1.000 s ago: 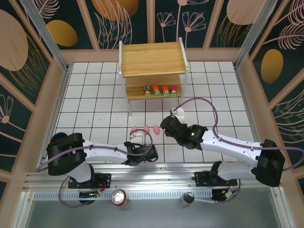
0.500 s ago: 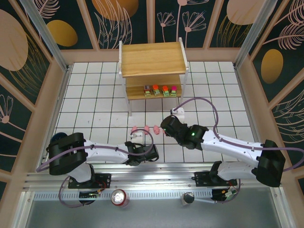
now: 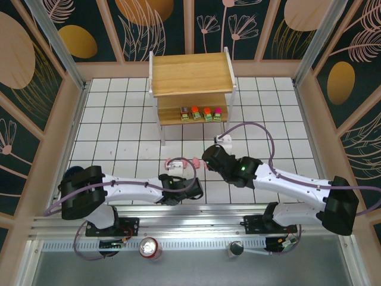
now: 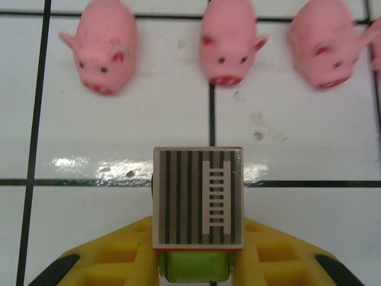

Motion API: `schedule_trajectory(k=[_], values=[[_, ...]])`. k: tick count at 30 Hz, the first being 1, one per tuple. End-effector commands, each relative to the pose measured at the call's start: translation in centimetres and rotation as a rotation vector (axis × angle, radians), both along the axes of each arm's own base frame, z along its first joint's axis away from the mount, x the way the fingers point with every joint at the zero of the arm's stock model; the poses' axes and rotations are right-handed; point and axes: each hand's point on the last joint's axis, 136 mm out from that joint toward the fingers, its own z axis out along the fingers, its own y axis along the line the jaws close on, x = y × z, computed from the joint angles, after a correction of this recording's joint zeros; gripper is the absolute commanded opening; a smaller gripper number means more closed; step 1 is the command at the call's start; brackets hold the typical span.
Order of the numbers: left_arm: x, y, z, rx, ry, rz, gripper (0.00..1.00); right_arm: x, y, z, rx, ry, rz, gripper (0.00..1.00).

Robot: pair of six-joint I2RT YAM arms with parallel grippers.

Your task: Place and organize the plastic toys onto the shelf

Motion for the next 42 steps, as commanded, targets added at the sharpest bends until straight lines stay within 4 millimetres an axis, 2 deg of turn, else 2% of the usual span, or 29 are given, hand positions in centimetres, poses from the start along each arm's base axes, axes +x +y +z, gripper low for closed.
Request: schedule_trajectory(k=[1, 4, 6, 14, 19, 32, 42], values=[[0.8, 0.3, 2.9, 0.048, -0.071, -0.021, 0.26, 0.4, -1.4, 0.9, 0.010, -0.034, -0.039, 0.41], [1.7, 0.1, 4.9, 0.051, -0.104, -0.024, 0.27, 0.5, -2.0, 1.1, 0.025, -0.036, -0.050, 0.41], [2.3, 0.7, 5.6, 0.062, -0.115, -0.018, 0.27, 0.5, -2.4, 1.2, 0.027, -0.039, -0.054, 0.40], [7.3, 2.2, 12.3, 0.022, -0.222, 0.027, 0.28, 0.2, -3.3, 1.4, 0.030, -0.043, -0.069, 0.40], [10.4, 2.4, 14.7, 0.018, -0.251, 0.024, 0.29, 0.1, -3.4, 1.4, 0.034, -0.042, -0.074, 0.40], [16.9, 2.0, 16.5, -0.009, -0.288, 0.038, 0.28, -0.3, -4.2, 0.7, 0.030, -0.027, -0.092, 0.40], [19.9, 1.2, 16.2, -0.001, -0.297, 0.048, 0.28, -0.6, -4.7, 0.6, 0.033, -0.023, -0.102, 0.40]])
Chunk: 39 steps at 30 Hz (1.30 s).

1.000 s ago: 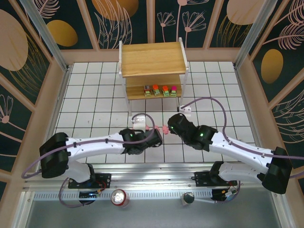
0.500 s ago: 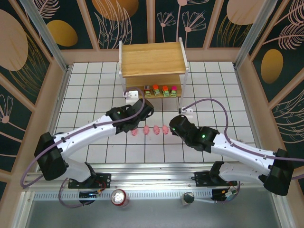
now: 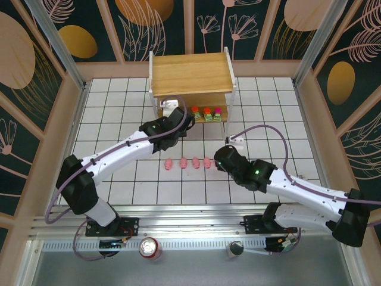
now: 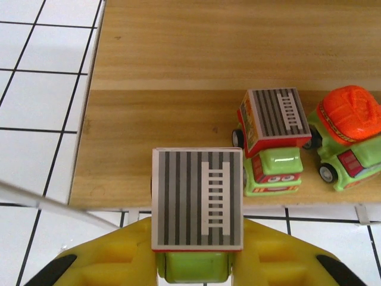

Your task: Place and organize the plastic toys onto the shelf

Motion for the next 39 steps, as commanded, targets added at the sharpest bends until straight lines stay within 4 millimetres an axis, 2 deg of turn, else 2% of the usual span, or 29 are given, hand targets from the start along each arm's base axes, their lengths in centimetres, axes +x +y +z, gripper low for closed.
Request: schedule_trajectory(k=[1, 16, 29, 39], values=[[1.3, -0.4, 0.5, 0.002, -0.023, -0.005, 0.28, -0.1, -1.4, -0.5, -0.020, 0.000, -0.047, 0.40], [3.5, 0.6, 0.1, 0.003, -0.043, 0.046, 0.28, -0.4, -1.8, -0.5, -0.014, 0.008, -0.051, 0.40], [4.7, 0.7, -0.6, -0.002, -0.042, 0.057, 0.28, -0.6, -2.1, -0.4, -0.009, 0.011, -0.058, 0.40], [4.8, 0.6, -0.8, -0.009, -0.037, 0.048, 0.39, -0.6, -2.0, -0.3, -0.007, 0.010, -0.058, 0.40]])
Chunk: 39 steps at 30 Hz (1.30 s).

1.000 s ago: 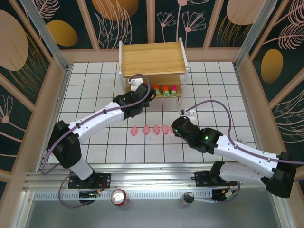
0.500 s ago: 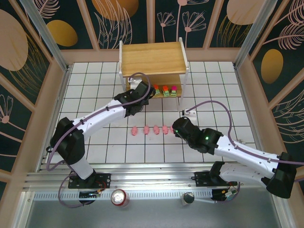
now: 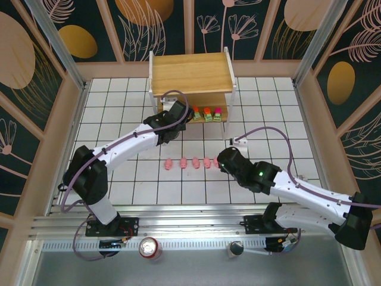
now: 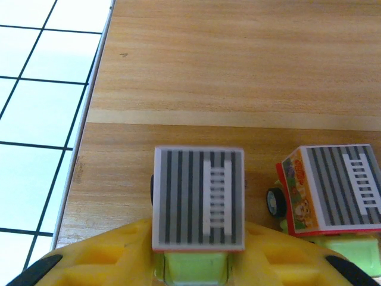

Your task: Place and organize the plastic toys onto the shelf

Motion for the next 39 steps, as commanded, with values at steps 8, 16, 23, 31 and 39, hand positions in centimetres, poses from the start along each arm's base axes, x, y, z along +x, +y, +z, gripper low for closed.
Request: schedule_trajectory(k=[8, 16, 23, 31, 39], values=[[1.0, -0.5, 1.6, -0.038, -0.041, -0.015, 0.44, 0.2, -0.6, 0.2, -0.016, -0.012, -0.028, 0.40], [0.5, -0.2, 3.1, -0.041, -0.067, -0.013, 0.49, 0.4, -0.4, 0.3, -0.020, -0.015, -0.023, 0.40], [-0.5, -0.6, 3.6, -0.036, -0.086, -0.018, 0.52, 0.4, -0.2, 0.4, -0.018, -0.014, -0.017, 0.40], [-1.8, -1.8, 5.0, -0.015, -0.130, -0.027, 0.53, 0.4, -0.2, 0.3, -0.023, -0.014, -0.017, 0.40], [-3.9, -2.6, 5.3, 0.023, -0.151, -0.036, 0.53, 0.3, 0.6, -0.5, -0.024, 0.004, 0.026, 0.41]])
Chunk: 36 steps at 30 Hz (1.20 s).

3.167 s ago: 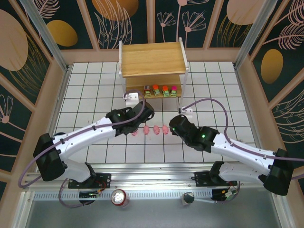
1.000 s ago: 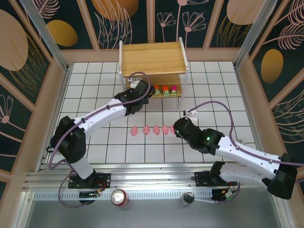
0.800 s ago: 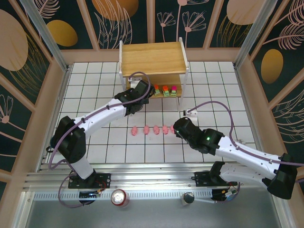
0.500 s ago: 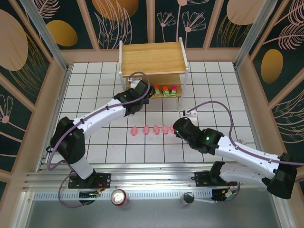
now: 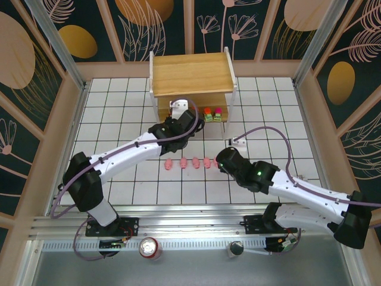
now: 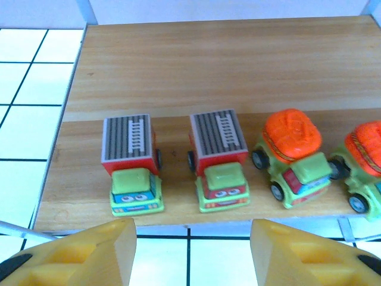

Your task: Place and organize the plastic toys onto the shelf

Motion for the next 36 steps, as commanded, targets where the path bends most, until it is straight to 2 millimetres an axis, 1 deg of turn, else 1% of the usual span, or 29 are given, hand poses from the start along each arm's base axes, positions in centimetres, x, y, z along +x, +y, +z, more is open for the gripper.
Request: schedule_trajectory(k=[1, 6, 12, 16, 19, 24, 29, 32, 36], values=[[-0.5, 1.0, 1.9, -0.003, -0.048, 0.033, 0.53, 0.3, 0.5, -0.1, -0.002, -0.004, 0.022, 0.41], [-2.1, 0.3, 1.7, -0.030, -0.062, -0.027, 0.53, 0.7, 0.9, -1.1, -0.004, 0.025, 0.043, 0.42], [-3.9, 0.0, 0.4, -0.059, -0.046, -0.119, 0.54, 1.3, 1.8, -2.9, -0.023, 0.073, 0.095, 0.42], [-5.0, 0.4, -0.4, -0.076, -0.040, -0.162, 0.54, 1.8, 1.9, -4.1, -0.049, 0.103, 0.128, 0.48], [-5.8, 1.1, -1.1, -0.078, -0.034, -0.179, 0.55, 2.0, 1.8, -5.2, -0.070, 0.128, 0.152, 0.51], [-7.3, 3.0, -3.2, -0.053, -0.016, -0.203, 0.57, 2.1, 1.4, -6.9, -0.125, 0.167, 0.190, 0.51], [-8.8, 4.7, -5.4, -0.027, 0.005, -0.218, 0.60, 2.1, 2.1, -8.6, -0.136, 0.197, 0.241, 0.51], [-9.3, 5.6, -6.8, -0.019, 0.025, -0.206, 0.61, 2.2, 2.1, -9.4, -0.160, 0.212, 0.252, 0.52], [-9.8, 6.7, -8.1, -0.014, 0.033, -0.181, 0.63, 2.7, 1.6, -10.2, -0.169, 0.224, 0.252, 0.54]])
